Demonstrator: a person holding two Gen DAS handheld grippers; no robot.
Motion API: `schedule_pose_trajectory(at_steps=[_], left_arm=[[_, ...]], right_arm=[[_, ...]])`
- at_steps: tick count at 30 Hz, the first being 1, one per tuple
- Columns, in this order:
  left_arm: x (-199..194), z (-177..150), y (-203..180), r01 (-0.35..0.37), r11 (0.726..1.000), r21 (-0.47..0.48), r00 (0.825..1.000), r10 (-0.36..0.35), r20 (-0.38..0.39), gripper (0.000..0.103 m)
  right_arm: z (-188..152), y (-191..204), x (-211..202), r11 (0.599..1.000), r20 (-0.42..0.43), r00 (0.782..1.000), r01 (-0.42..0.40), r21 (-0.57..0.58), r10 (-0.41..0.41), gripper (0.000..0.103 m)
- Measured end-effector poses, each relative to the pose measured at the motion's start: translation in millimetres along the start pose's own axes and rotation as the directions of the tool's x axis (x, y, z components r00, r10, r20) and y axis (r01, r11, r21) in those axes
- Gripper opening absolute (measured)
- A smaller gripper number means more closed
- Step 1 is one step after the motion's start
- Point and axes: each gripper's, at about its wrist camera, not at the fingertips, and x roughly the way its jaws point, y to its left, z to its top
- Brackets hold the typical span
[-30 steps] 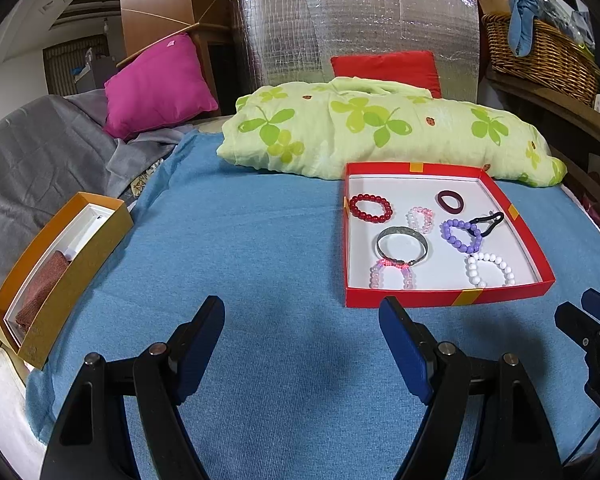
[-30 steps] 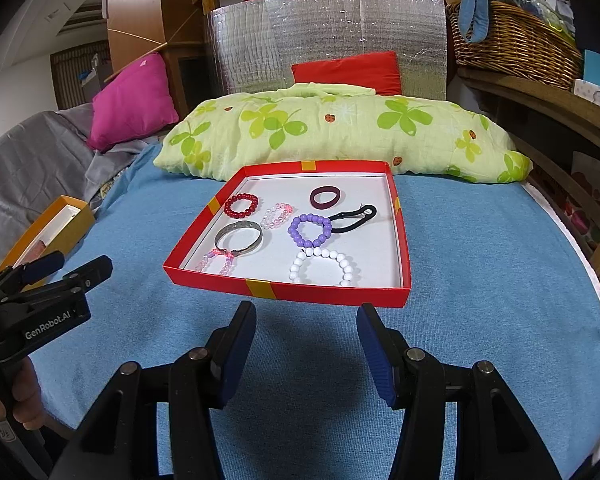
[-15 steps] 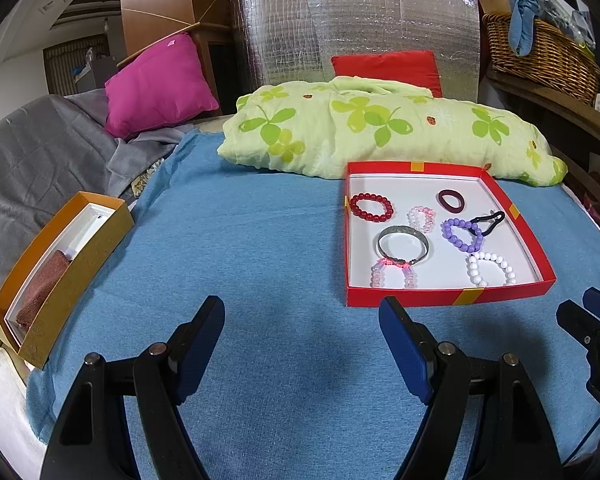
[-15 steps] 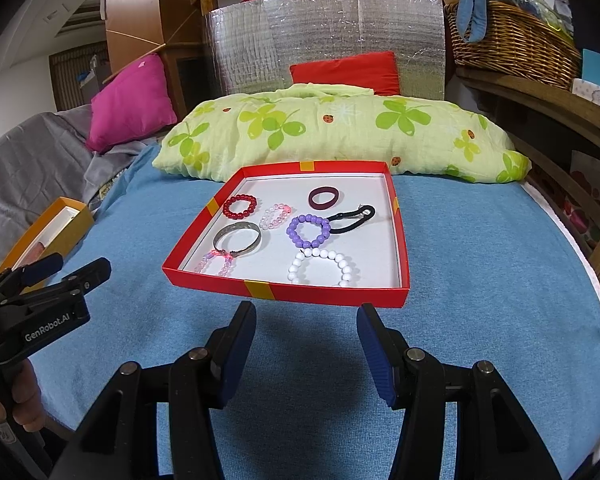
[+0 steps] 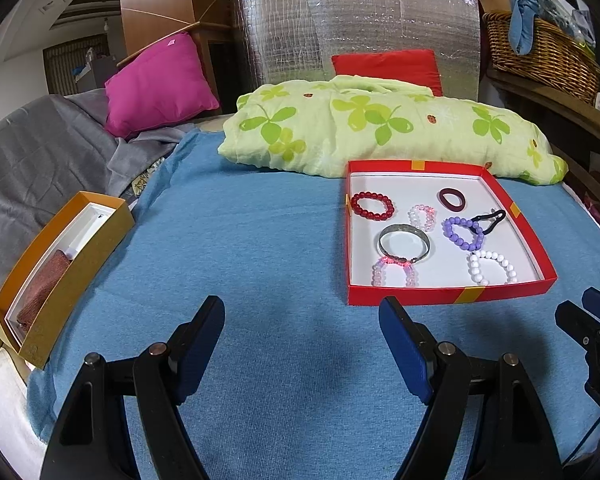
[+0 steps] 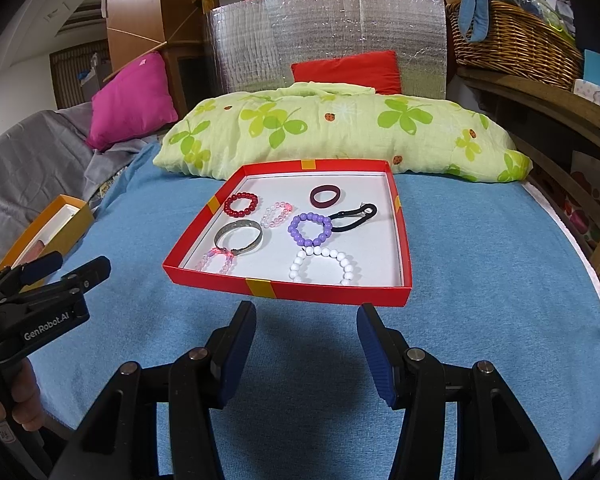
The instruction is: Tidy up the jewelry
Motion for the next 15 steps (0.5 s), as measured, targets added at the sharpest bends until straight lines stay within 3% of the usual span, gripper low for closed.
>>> schedule_pose_trajectory(at_steps=[15], left_arm=[[-0.8,0.2,0.9,0.004,1.000,0.001,1.000,-0.004,-0.002,0.080]], right_arm=[[-1.1,2.8,1.6,1.000,-0.005,1.000,0.003,-0.005,-0.003,0.057]])
